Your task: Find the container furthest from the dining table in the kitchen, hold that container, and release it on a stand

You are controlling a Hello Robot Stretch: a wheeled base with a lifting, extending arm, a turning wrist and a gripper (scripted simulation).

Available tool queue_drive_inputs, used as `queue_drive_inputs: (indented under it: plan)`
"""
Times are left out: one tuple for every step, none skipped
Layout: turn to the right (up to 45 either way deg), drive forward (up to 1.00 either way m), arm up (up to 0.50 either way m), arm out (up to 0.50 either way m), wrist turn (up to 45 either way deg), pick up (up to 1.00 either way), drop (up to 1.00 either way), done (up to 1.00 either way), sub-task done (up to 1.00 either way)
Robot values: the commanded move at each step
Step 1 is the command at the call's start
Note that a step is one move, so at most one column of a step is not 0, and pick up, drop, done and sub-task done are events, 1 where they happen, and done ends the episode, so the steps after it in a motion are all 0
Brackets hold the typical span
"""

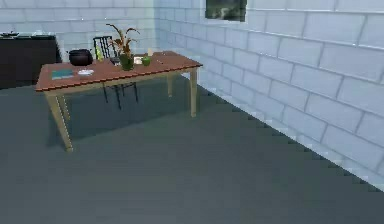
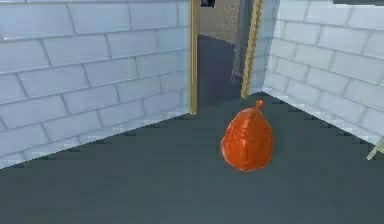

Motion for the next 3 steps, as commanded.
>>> queue_drive_inputs:
  plan:
    - [-21.0,0.00,0.00,0.00,0.0,0.00,0.00,0.00,0.00]
    - [0.0,1.00,0.00,0.00,0.0,0.00,0.00,0.00,0.00]
    - [-6.0,0.00,0.00,0.00,0.0,0.00,0.00,0.00,0.00]
